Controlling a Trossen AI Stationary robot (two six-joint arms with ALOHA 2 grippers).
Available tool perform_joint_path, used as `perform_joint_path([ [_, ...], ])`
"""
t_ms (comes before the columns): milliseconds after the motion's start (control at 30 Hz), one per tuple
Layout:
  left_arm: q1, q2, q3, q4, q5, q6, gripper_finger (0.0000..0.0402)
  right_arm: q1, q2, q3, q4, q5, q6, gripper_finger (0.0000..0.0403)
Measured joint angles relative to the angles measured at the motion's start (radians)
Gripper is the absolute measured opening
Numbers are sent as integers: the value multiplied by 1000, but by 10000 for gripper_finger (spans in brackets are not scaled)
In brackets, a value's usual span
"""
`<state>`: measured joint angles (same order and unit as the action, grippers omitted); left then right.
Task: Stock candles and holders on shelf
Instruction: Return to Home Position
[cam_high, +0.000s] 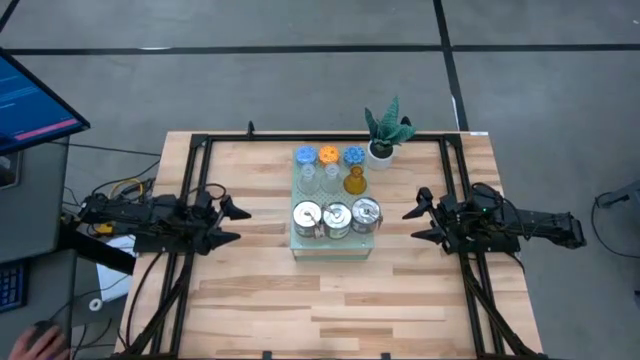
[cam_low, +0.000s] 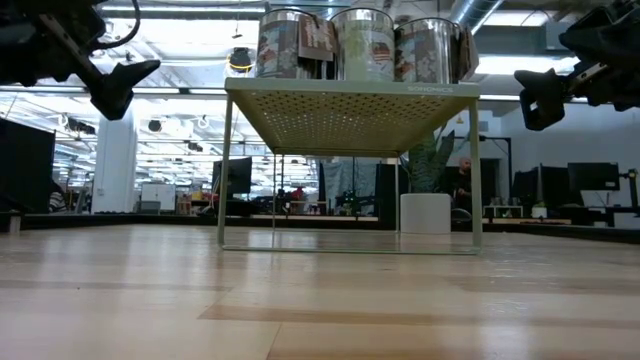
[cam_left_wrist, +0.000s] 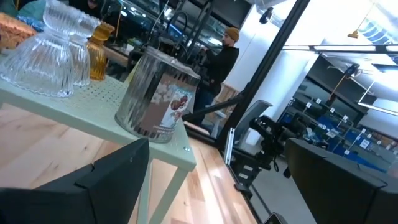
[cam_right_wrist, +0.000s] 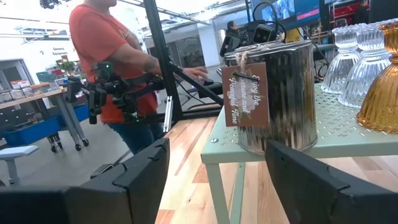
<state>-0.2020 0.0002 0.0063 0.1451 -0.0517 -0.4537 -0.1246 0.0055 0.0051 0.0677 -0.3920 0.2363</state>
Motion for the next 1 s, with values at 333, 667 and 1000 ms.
perform_joint_path([
  [333,0,12,0,-1,0,0,375,0,0,0,0,0,0,256],
  [667,0,13,0,-1,0,0,375,0,0,0,0,0,0,256],
  [1000,0,14,0,-1,0,1,375,0,0,0,0,0,0,256],
])
